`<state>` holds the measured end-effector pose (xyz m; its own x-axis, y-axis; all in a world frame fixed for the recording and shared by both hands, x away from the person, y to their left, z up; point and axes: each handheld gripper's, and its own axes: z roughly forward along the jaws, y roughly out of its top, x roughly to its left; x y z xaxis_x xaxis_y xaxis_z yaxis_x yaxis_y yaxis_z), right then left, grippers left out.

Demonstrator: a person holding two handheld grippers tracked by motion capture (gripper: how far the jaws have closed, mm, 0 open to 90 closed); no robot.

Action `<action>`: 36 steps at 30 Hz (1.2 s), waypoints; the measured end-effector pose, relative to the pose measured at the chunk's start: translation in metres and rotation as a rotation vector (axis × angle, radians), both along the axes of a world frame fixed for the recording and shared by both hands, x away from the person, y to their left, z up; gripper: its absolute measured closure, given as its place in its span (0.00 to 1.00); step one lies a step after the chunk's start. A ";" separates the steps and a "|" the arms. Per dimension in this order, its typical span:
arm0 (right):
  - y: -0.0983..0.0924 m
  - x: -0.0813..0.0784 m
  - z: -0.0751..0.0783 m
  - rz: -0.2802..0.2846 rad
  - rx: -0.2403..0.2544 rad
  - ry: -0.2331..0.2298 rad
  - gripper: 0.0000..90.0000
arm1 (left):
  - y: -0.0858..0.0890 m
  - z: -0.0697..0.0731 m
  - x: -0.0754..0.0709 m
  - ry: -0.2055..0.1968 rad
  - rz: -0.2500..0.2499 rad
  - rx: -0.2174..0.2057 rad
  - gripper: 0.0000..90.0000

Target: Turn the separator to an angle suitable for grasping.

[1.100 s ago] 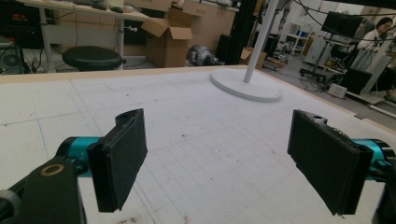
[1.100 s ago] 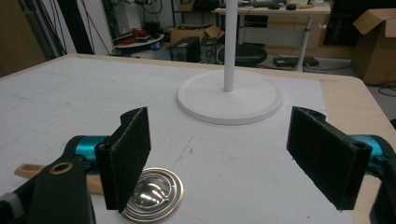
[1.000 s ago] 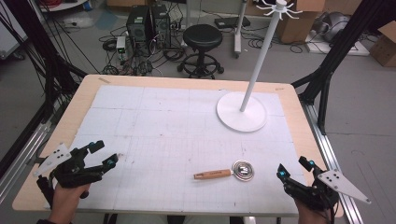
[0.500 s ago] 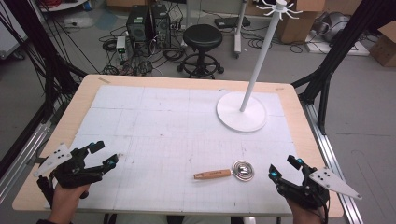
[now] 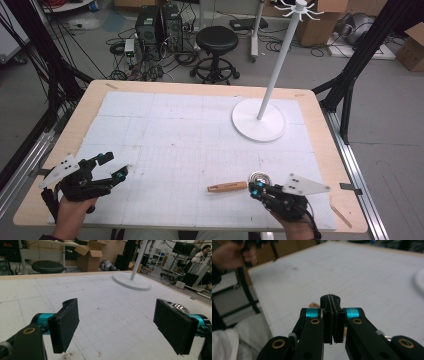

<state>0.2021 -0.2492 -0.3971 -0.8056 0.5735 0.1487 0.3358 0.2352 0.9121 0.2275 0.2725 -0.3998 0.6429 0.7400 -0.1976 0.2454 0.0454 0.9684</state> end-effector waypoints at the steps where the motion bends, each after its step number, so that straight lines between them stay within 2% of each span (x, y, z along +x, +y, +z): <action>1: 0.009 0.002 -0.003 0.027 -0.033 0.011 0.99 | 0.000 0.000 0.000 0.001 -0.001 -0.001 0.23; 2: 0.018 0.005 -0.006 0.050 -0.069 0.022 0.99 | 0.000 0.000 0.000 0.002 0.001 -0.004 0.23; 3: 0.018 0.005 -0.006 0.050 -0.069 0.022 0.99 | 0.000 0.000 0.000 0.002 0.001 -0.004 0.23; 4: 0.034 0.009 -0.013 0.093 -0.149 0.038 0.99 | 0.001 0.000 0.000 0.003 0.002 0.000 0.23; 5: 0.042 0.011 -0.016 0.107 -0.184 0.043 0.99 | 0.001 0.000 0.000 0.004 0.003 0.000 0.23; 8: 0.057 0.018 -0.026 0.132 -0.253 0.077 0.99 | 0.001 -0.001 0.001 0.004 0.003 0.003 0.23; 11: 0.067 0.024 -0.033 0.142 -0.298 0.105 0.99 | 0.001 -0.001 0.000 0.005 0.002 0.007 0.23; 15: 0.074 0.033 -0.037 0.129 -0.320 0.117 0.99 | 0.000 -0.001 0.001 0.007 0.003 0.004 0.24; 25: 0.072 0.054 -0.040 -0.004 -0.352 0.144 0.99 | 0.002 -0.002 0.001 0.011 0.005 0.000 0.24; 26: 0.072 0.055 -0.040 -0.022 -0.351 0.158 0.99 | 0.002 -0.002 0.001 0.012 0.005 0.001 0.24; 35: 0.063 0.068 -0.040 -0.125 -0.345 0.163 0.99 | 0.003 -0.002 0.001 0.017 0.007 -0.003 0.24; 36: 0.062 0.068 -0.039 -0.124 -0.332 0.169 0.99 | 0.003 -0.002 0.001 0.017 0.007 -0.003 0.24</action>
<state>0.2703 -0.1874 -0.4362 -0.7070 0.7043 0.0631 0.5190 0.4563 0.7228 0.2286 0.2751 -0.4018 0.6345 0.7435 -0.2110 0.2616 0.0502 0.9639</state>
